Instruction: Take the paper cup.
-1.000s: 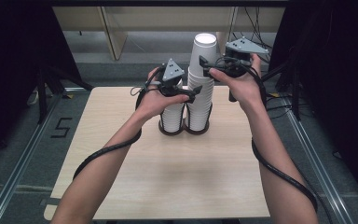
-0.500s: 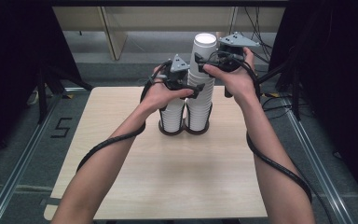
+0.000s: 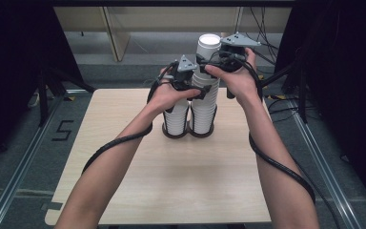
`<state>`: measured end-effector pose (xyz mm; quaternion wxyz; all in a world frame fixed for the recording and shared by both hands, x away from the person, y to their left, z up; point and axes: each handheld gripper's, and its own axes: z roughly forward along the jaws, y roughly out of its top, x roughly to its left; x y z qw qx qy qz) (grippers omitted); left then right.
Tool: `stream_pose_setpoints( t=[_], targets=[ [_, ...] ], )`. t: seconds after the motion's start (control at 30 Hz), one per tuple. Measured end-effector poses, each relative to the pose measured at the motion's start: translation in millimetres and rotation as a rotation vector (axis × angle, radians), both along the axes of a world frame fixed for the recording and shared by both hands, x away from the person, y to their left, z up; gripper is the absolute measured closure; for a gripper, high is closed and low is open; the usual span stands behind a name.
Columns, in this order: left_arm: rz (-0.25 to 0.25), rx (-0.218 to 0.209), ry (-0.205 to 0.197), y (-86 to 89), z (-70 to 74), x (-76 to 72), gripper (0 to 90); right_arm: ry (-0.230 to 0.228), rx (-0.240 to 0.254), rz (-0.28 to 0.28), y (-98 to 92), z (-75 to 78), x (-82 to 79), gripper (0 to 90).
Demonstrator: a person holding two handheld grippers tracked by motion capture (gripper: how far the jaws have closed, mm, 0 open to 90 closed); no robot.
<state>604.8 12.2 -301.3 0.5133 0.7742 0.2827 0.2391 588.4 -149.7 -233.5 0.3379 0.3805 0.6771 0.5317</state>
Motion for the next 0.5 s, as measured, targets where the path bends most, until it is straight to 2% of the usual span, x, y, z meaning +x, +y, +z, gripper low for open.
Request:
stream_pose_setpoints(
  t=[0.17,0.23,0.37,0.5],
  targets=[
    [0.0,0.004,0.011,-1.9,0.4,1.6,10.2,0.012,0.008,-0.003,1.1,-1.3,2.5,11.2],
    [0.003,0.009,0.013,-2.2,0.5,2.9,10.9,0.0,0.007,0.003,0.5,-1.9,4.6,11.4],
    [0.003,-0.004,0.014,-3.2,0.0,4.4,13.4,0.007,0.007,0.002,0.3,-3.2,5.8,12.9],
    [0.006,0.004,0.013,-4.4,0.0,4.2,13.4,0.0,0.014,-0.003,0.3,-4.2,7.8,14.6]
  ],
)
